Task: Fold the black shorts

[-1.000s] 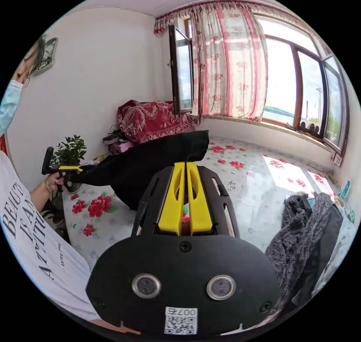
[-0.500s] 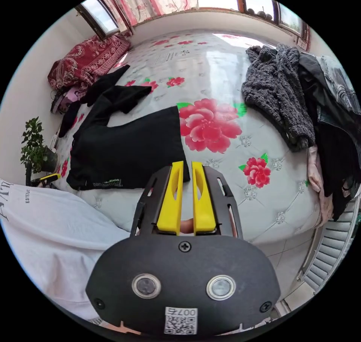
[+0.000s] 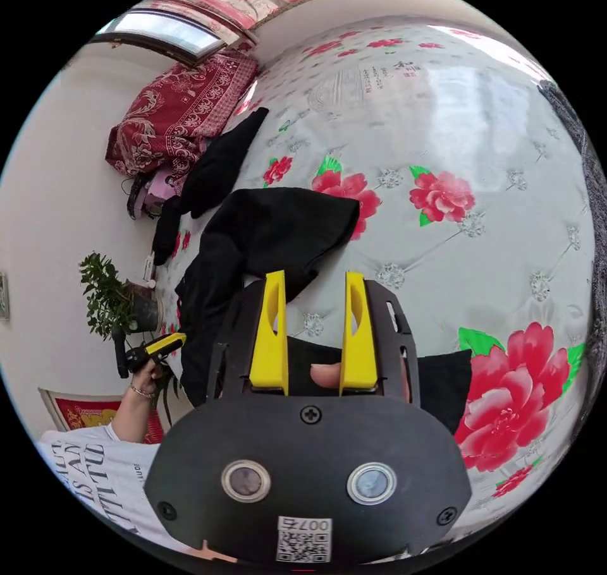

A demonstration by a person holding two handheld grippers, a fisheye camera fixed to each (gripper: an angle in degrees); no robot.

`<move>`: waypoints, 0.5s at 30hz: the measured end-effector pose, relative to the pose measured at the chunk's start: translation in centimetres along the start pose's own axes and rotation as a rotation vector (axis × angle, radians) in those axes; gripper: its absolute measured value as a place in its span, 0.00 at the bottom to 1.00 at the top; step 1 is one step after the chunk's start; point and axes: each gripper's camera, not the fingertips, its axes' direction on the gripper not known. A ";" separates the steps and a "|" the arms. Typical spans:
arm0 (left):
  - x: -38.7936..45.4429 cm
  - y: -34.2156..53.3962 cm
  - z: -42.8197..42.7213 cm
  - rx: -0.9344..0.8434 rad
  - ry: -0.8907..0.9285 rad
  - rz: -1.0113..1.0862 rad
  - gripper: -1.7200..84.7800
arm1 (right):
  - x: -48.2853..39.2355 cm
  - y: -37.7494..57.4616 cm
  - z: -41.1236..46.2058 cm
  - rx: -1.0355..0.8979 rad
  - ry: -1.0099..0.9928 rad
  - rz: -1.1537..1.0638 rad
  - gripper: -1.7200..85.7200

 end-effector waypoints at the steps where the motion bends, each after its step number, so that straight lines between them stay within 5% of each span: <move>1: 0.1 -0.3 0.5 -0.018 -0.010 -0.002 0.03 | 0.3 -1.0 1.5 -0.034 -0.010 0.034 0.08; 4: 0.2 -0.6 0.6 -0.009 0.000 0.023 0.02 | -0.7 -3.4 2.4 -0.050 0.001 0.021 0.04; 11: 0.6 -0.3 0.2 0.008 0.023 0.021 0.01 | -11.3 -2.8 -15.0 0.469 0.000 -0.532 0.02; 15: 1.2 -0.4 -1.3 0.040 0.029 0.030 0.01 | -10.3 -2.0 -16.3 0.417 0.156 -0.484 0.02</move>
